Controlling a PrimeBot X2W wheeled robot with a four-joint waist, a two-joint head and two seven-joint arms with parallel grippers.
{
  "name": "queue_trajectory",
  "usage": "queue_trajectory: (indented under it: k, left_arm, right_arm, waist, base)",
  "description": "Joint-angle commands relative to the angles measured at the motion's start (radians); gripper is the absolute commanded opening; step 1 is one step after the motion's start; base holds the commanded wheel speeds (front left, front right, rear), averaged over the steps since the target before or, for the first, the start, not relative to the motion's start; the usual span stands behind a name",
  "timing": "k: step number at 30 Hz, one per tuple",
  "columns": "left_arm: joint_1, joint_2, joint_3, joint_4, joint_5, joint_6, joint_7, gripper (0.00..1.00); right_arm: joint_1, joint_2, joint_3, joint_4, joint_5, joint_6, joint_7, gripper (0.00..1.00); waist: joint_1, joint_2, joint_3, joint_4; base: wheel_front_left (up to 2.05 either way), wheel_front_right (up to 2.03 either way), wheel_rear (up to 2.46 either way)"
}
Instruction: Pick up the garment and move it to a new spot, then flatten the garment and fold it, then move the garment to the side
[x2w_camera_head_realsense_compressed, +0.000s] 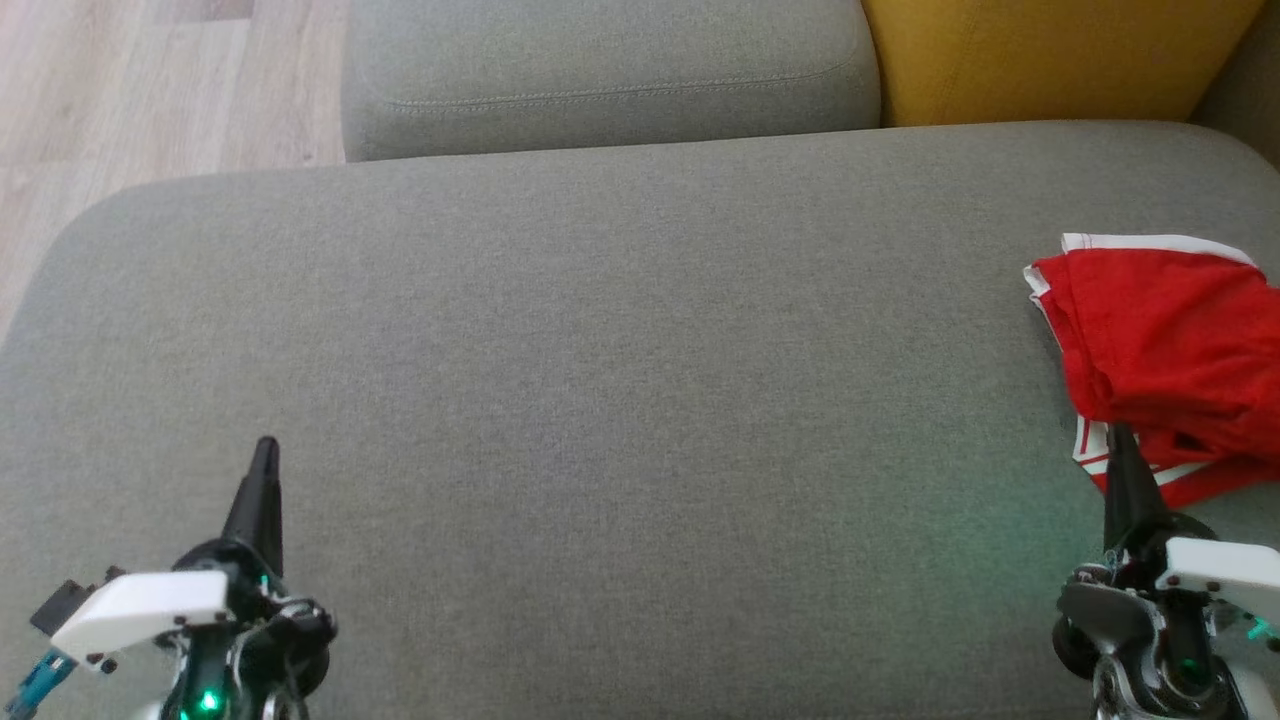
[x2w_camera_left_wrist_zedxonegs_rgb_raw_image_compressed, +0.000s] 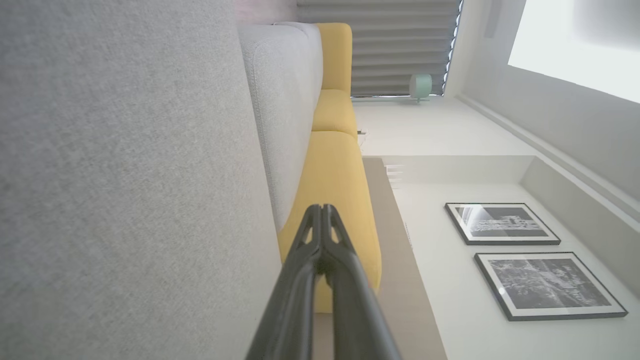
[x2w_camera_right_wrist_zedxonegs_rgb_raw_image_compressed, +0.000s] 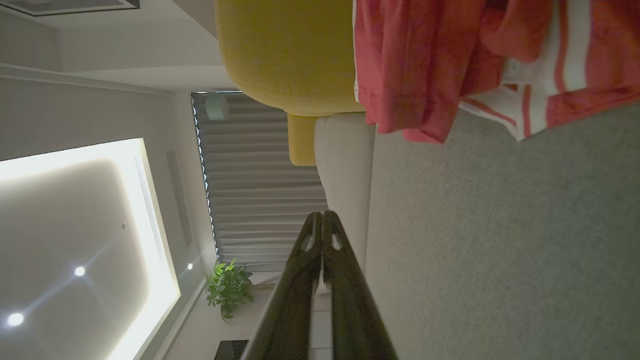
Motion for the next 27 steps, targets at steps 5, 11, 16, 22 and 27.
queue_trajectory:
  k: [5, 11, 16, 22, 27]
  left_arm:
    - [-0.057, 0.008, 0.041, -0.026, -0.022, -0.009, 0.009, 0.0]
    - [-0.058, 0.007, 0.043, -0.026, -0.021, -0.009, 0.01, 0.0]
    - [-0.058, 0.005, 0.045, -0.026, -0.019, -0.009, 0.012, 0.0]
    - [-0.058, 0.004, 0.047, -0.026, -0.018, -0.009, 0.014, 0.0]
    - [-0.058, 0.003, 0.048, -0.026, -0.016, -0.009, 0.015, 0.0]
  right_arm:
    - [-0.051, -0.018, 0.016, -0.028, 0.024, 0.008, 0.012, 0.0]
    - [-0.051, -0.017, 0.014, -0.028, 0.023, 0.008, 0.014, 0.0]
    - [-0.051, -0.015, 0.012, -0.028, 0.022, 0.008, 0.015, 0.0]
    - [-0.051, -0.014, 0.011, -0.028, 0.02, 0.008, 0.016, 0.0]
    - [-0.051, -0.013, 0.01, -0.028, 0.019, 0.008, 0.017, 0.0]
  waist:
    - [0.0, 0.0, 0.0, 0.0]
    - [0.0, 0.0, 0.0, 0.0]
    - [0.0, 0.0, 0.0, 0.0]
    - [0.0, 0.0, 0.0, 0.0]
    - [0.0, 0.0, 0.0, 0.0]
  base:
    - [0.0, 0.0, 0.0]
    - [0.0, 0.0, 0.0]
    - [0.0, 0.0, 0.0]
    - [0.0, 0.0, 0.0]
    - [0.0, 0.0, 0.0]
